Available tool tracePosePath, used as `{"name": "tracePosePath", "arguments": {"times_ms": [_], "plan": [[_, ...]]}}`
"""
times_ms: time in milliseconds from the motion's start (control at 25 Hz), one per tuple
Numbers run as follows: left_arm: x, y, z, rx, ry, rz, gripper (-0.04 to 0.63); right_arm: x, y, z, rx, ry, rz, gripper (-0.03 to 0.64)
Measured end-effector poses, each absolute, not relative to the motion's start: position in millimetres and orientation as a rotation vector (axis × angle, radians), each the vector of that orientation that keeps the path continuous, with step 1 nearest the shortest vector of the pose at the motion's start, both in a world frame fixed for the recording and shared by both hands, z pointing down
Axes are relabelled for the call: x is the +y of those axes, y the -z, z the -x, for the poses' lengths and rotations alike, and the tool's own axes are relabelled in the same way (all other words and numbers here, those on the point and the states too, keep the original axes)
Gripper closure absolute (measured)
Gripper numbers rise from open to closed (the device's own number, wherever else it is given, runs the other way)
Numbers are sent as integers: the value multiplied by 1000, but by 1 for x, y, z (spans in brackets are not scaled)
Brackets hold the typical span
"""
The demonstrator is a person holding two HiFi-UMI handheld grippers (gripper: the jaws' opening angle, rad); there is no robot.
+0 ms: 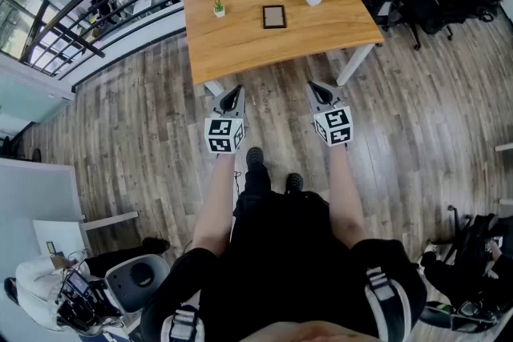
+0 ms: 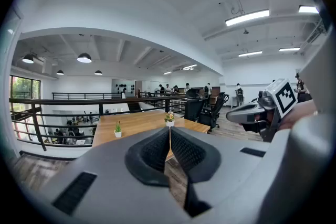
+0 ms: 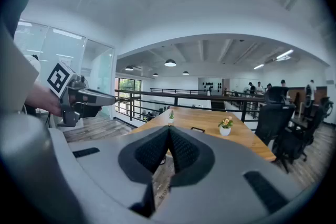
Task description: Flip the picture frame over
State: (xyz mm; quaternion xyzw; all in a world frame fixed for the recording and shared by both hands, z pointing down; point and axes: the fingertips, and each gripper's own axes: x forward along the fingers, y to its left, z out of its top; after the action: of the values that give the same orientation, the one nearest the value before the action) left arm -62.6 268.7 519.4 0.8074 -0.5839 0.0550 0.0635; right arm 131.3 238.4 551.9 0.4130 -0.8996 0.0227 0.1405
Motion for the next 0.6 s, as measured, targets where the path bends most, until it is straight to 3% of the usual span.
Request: {"name": "tracePosePath", "arguments": {"times_ms": [600], "plan": [[235,-523,79,-1668,-147,-2483,571,213,-550,-108,-2584,-125,-1269,609]]}}
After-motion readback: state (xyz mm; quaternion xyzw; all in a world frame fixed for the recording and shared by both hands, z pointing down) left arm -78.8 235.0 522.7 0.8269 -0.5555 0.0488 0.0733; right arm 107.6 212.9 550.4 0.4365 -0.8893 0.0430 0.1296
